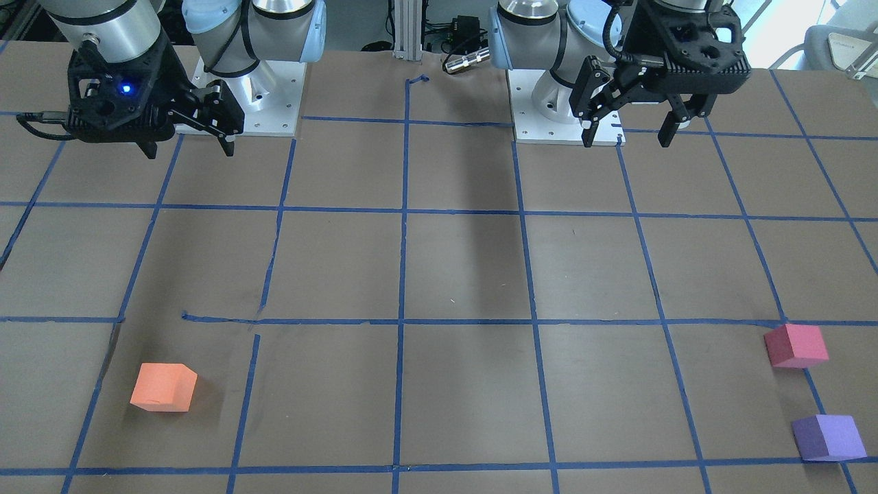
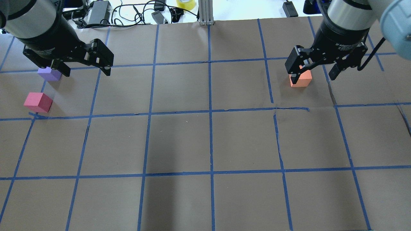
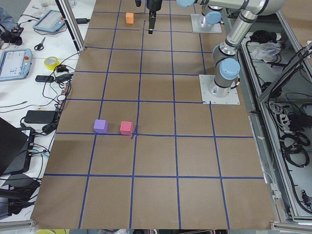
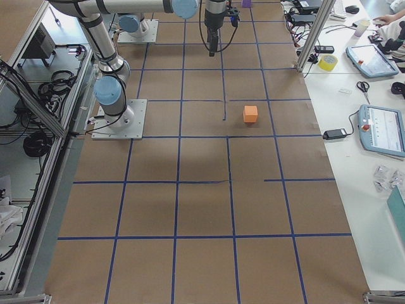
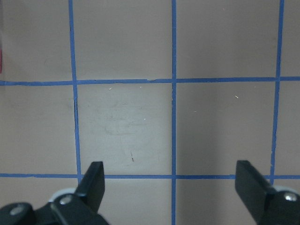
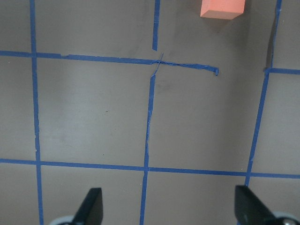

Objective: Arrange blocks in a line

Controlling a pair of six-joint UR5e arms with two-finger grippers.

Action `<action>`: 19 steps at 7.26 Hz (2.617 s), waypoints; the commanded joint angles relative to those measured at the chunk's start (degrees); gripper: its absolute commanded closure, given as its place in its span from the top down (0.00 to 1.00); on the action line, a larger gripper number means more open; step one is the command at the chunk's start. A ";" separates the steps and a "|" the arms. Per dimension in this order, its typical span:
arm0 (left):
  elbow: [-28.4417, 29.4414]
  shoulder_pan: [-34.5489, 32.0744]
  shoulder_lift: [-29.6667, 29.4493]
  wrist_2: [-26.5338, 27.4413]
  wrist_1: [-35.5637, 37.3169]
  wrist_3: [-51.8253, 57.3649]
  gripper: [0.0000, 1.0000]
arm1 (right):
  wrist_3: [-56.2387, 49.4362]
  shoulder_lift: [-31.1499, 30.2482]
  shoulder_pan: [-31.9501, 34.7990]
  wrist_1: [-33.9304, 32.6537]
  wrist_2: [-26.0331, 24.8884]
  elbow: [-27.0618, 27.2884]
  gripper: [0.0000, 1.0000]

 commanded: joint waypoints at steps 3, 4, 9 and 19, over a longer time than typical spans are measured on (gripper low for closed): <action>0.14 0.03 0.00 0.00 0.00 0.00 1.00 | 0.69 0.09 -0.09 0.22 -1.12 0.06 1.00; 0.14 0.03 0.00 0.00 0.00 0.00 1.00 | 0.78 0.52 0.00 -0.30 -1.12 -0.02 1.00; 0.23 0.03 0.00 0.00 0.09 0.00 1.00 | -0.62 5.26 -7.87 -7.02 -1.56 0.06 1.00; 1.02 -0.06 -0.61 0.62 0.09 0.00 1.00 | -10.12 34.26 -9.40 -44.50 0.99 -0.99 1.00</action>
